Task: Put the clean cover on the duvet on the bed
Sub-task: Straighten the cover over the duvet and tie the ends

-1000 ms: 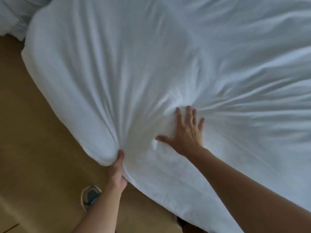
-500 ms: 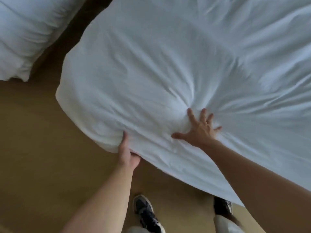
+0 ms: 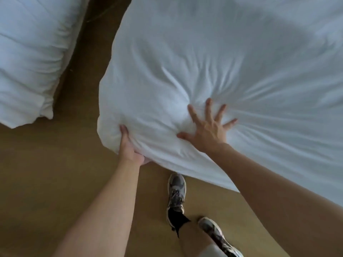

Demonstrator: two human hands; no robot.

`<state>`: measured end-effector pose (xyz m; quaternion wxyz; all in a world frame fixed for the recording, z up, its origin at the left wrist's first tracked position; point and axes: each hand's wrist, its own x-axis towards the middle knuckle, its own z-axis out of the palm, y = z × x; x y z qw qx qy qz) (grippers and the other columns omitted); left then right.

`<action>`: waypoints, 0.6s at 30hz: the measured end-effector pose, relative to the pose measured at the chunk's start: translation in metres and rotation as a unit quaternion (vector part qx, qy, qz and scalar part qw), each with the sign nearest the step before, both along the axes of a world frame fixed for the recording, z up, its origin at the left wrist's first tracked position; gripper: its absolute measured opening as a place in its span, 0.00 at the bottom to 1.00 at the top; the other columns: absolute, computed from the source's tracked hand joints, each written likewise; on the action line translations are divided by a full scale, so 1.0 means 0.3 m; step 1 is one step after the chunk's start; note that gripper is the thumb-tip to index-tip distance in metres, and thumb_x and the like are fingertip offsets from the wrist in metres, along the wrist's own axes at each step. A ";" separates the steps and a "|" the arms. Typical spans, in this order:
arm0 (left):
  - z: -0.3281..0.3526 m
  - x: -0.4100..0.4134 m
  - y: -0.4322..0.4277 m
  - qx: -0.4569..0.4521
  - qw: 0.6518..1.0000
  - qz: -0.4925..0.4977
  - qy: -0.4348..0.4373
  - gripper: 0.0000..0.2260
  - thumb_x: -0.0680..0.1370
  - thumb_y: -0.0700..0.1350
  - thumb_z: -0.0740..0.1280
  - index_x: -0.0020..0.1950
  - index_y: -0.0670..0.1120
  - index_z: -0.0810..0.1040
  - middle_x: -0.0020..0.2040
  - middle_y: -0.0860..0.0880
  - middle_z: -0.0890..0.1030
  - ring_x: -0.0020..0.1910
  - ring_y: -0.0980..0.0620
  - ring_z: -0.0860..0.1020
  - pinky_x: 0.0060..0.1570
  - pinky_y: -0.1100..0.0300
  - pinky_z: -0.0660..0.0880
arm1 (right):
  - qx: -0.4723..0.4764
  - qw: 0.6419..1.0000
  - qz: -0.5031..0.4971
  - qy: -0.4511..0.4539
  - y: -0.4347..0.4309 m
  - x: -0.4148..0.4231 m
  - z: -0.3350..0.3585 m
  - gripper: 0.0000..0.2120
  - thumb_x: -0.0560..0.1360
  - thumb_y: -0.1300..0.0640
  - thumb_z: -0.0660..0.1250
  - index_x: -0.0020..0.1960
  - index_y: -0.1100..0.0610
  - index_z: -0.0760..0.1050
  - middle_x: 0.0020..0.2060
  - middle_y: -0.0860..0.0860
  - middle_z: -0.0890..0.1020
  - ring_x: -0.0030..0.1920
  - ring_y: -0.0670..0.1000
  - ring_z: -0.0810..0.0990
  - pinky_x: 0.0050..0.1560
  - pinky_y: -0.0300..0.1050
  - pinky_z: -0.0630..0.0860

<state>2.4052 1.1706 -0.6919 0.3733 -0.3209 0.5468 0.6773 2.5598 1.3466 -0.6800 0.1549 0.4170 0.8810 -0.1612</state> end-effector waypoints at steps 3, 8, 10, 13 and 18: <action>-0.041 0.014 -0.084 -0.050 0.995 -0.085 -0.026 0.32 0.72 0.65 0.73 0.68 0.47 0.78 0.63 0.46 0.83 0.62 0.43 0.80 0.64 0.42 0.76 | -0.010 1.000 -0.008 -0.019 -0.021 -0.078 0.021 0.51 0.62 0.15 0.53 0.78 0.32 0.37 0.79 0.51 0.31 0.75 0.72 0.30 0.60 0.88 0.36; 0.037 -0.151 -0.165 -0.317 0.928 -0.098 0.169 0.36 0.67 0.59 0.81 0.68 0.44 0.74 0.63 0.47 0.79 0.63 0.47 0.78 0.56 0.53 0.77 | -0.060 0.998 -0.006 -0.018 -0.096 -0.261 0.081 0.51 0.63 0.16 0.54 0.78 0.32 0.38 0.81 0.50 0.35 0.76 0.71 0.31 0.61 0.88 0.38; 0.113 -0.347 -0.083 -0.294 0.902 -0.201 0.244 0.51 0.63 0.71 0.77 0.78 0.53 0.61 0.75 0.50 0.68 0.68 0.52 0.70 0.65 0.49 0.72 | -0.073 0.997 0.006 -0.020 -0.127 -0.344 0.092 0.50 0.64 0.16 0.54 0.78 0.33 0.38 0.81 0.51 0.36 0.76 0.71 0.31 0.61 0.88 0.39; 0.197 -0.515 0.101 -0.235 0.844 -0.389 0.285 0.48 0.57 0.75 0.76 0.71 0.54 0.70 0.63 0.56 0.79 0.60 0.55 0.78 0.58 0.54 0.75 | -0.082 0.996 -0.014 -0.020 -0.167 -0.435 0.098 0.50 0.65 0.17 0.56 0.78 0.34 0.37 0.81 0.52 0.35 0.76 0.72 0.32 0.64 0.87 0.40; 0.138 -0.591 0.146 -0.346 0.784 -0.442 0.266 0.31 0.72 0.71 0.69 0.45 0.40 0.78 0.46 0.42 0.83 0.47 0.39 0.82 0.52 0.45 0.80 | -0.074 0.996 -0.033 -0.043 -0.202 -0.515 0.109 0.57 0.63 0.16 0.55 0.78 0.39 0.29 0.78 0.60 0.30 0.75 0.73 0.31 0.66 0.84 0.38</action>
